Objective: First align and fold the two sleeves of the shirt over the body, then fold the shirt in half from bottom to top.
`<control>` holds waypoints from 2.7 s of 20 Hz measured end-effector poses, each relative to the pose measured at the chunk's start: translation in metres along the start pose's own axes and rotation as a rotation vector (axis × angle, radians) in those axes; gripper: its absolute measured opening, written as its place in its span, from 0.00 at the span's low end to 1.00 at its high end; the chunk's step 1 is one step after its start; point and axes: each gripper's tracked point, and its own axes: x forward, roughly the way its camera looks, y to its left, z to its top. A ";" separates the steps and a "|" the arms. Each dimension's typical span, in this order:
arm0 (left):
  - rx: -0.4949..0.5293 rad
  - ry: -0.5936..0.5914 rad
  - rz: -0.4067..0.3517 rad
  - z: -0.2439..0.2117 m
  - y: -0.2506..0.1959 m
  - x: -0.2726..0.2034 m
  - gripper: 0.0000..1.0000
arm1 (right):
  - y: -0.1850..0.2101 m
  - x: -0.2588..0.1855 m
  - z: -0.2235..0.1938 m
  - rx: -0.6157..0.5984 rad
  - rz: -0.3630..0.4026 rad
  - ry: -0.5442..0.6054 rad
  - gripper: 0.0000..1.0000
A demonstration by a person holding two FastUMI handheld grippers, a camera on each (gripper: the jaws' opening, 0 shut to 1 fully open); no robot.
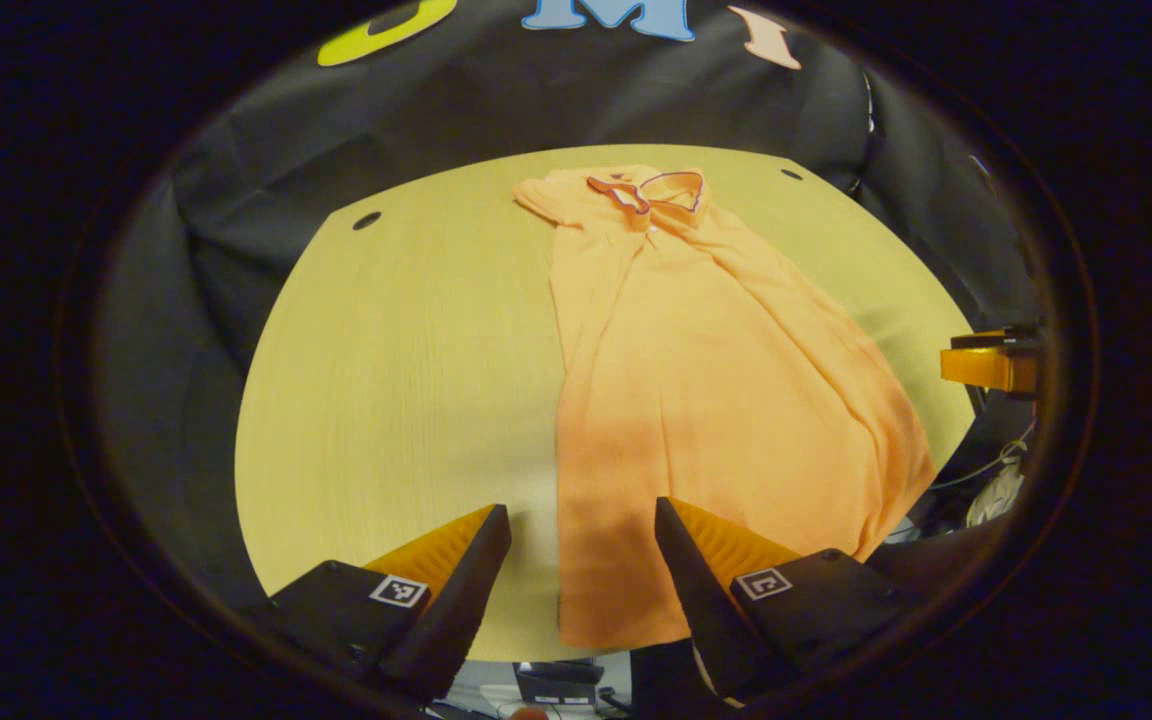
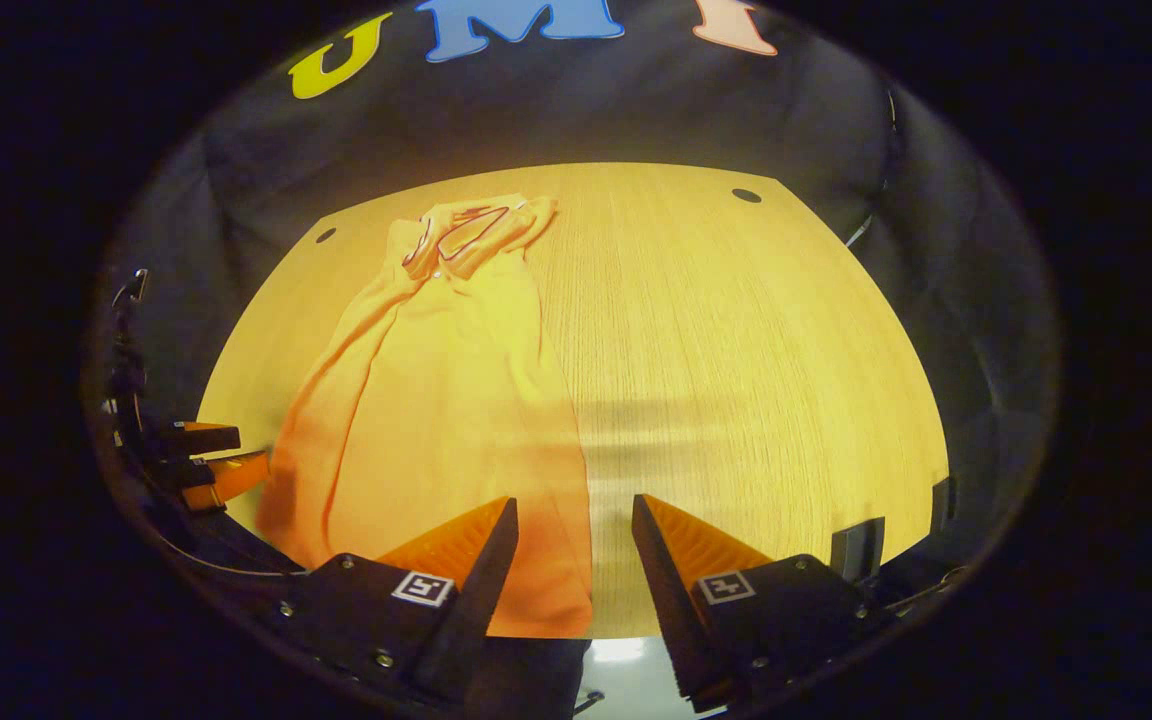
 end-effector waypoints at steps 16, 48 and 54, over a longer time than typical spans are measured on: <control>-0.027 0.266 -0.006 -0.067 -0.012 0.018 0.94 | 0.008 0.036 -0.070 -0.116 -0.031 0.340 0.92; -0.092 0.298 -0.043 -0.030 -0.023 0.017 0.05 | 0.017 0.035 -0.042 0.015 -0.020 0.383 0.00; -0.102 0.223 -0.048 0.026 -0.010 0.015 0.05 | 0.020 0.029 0.021 0.050 0.014 0.284 0.00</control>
